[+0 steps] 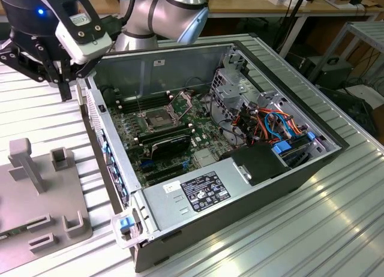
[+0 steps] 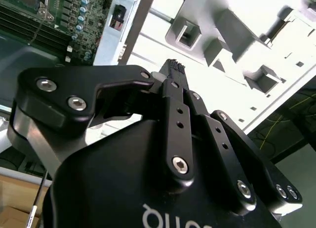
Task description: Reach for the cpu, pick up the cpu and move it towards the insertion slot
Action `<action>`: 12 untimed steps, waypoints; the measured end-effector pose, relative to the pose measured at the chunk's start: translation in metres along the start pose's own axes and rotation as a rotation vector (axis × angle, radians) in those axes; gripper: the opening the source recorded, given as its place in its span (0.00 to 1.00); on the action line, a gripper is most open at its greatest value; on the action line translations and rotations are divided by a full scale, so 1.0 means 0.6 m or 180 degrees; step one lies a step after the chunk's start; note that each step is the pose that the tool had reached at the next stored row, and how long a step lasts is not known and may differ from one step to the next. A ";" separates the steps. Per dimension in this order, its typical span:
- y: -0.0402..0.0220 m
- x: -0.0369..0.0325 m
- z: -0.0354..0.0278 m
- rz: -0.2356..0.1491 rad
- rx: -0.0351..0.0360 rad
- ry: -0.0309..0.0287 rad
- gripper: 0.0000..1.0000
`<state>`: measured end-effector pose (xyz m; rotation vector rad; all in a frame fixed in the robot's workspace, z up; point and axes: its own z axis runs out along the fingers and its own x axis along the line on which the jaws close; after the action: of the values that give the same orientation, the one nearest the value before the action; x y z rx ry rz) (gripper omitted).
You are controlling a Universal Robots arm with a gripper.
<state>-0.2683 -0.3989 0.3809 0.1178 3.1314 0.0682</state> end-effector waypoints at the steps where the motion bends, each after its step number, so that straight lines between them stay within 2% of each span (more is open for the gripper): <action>1: -0.001 0.006 0.000 0.0000 0.0000 0.0000 0.11; 7: -0.002 0.028 0.001 0.0000 0.0000 0.0000 0.11; 12: -0.003 0.042 0.001 0.0000 0.0000 0.0000 0.11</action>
<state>-0.2936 -0.3989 0.3800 0.1178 3.1314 0.0682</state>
